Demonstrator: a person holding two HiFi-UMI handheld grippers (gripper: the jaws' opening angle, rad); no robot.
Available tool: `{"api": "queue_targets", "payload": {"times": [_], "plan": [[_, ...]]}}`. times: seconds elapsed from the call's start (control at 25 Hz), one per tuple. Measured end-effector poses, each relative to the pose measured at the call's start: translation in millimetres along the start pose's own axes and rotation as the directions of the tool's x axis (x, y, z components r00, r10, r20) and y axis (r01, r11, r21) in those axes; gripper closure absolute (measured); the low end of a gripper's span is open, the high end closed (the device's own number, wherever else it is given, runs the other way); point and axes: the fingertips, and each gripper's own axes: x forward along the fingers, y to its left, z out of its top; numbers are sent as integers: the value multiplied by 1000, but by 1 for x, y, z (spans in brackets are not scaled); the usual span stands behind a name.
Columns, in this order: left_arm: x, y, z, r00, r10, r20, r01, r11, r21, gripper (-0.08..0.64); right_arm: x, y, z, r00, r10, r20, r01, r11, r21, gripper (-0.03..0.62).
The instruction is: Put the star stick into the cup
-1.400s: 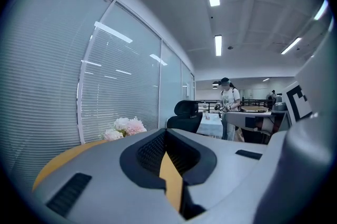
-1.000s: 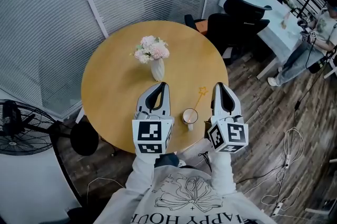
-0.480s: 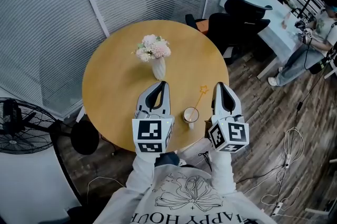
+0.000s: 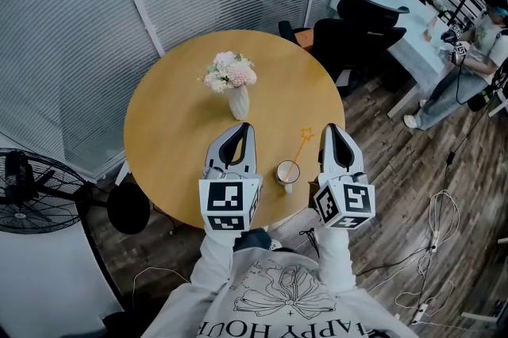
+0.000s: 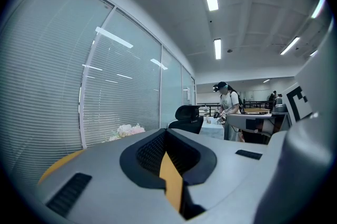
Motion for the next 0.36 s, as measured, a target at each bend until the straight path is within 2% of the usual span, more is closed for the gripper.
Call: {"api": "queue_targets", "payload": {"times": [0.36], "plan": [[-1, -3, 0, 1000, -5, -4, 5, 1000, 2, 554, -3, -3, 0, 1000, -7, -2, 7, 1000, 0, 581]]}}
